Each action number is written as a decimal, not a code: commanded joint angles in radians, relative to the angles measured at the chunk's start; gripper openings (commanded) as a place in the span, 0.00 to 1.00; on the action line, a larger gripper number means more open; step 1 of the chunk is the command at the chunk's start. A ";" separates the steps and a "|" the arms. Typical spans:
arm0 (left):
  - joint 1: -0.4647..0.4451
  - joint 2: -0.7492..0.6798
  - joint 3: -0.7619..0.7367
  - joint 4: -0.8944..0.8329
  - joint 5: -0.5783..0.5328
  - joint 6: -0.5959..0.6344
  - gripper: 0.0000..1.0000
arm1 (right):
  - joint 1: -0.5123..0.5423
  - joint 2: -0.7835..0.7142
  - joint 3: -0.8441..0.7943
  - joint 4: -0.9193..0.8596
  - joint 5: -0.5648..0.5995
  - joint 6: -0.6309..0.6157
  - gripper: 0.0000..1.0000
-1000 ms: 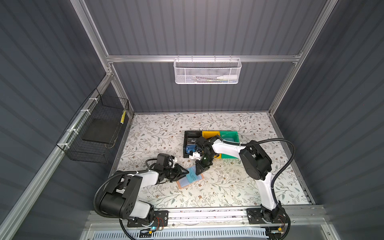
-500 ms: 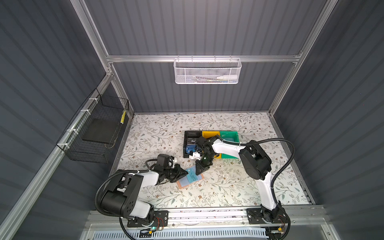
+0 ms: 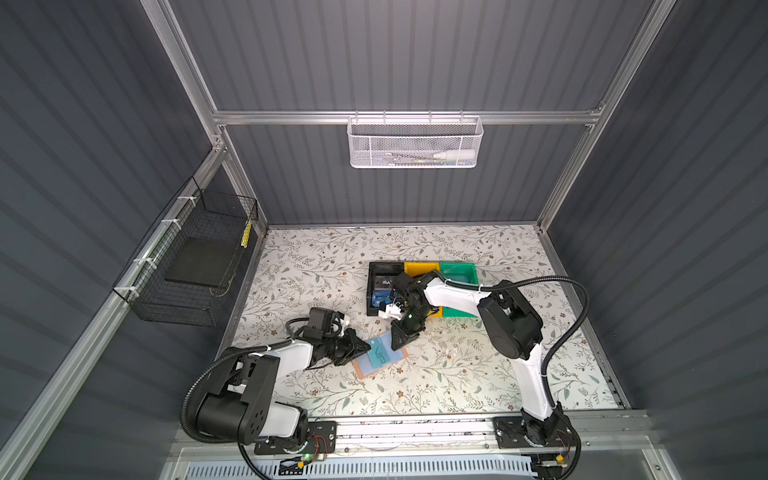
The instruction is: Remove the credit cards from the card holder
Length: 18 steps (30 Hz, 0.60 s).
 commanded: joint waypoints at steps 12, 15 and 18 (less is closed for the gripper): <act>0.071 -0.085 0.057 -0.326 -0.082 0.135 0.07 | 0.000 0.045 -0.016 -0.027 0.083 -0.009 0.21; 0.074 -0.125 0.092 -0.397 -0.102 0.152 0.07 | -0.001 0.031 -0.013 -0.041 0.092 -0.018 0.22; 0.074 -0.160 0.124 -0.450 -0.111 0.155 0.06 | -0.001 0.024 0.002 -0.064 0.101 -0.026 0.22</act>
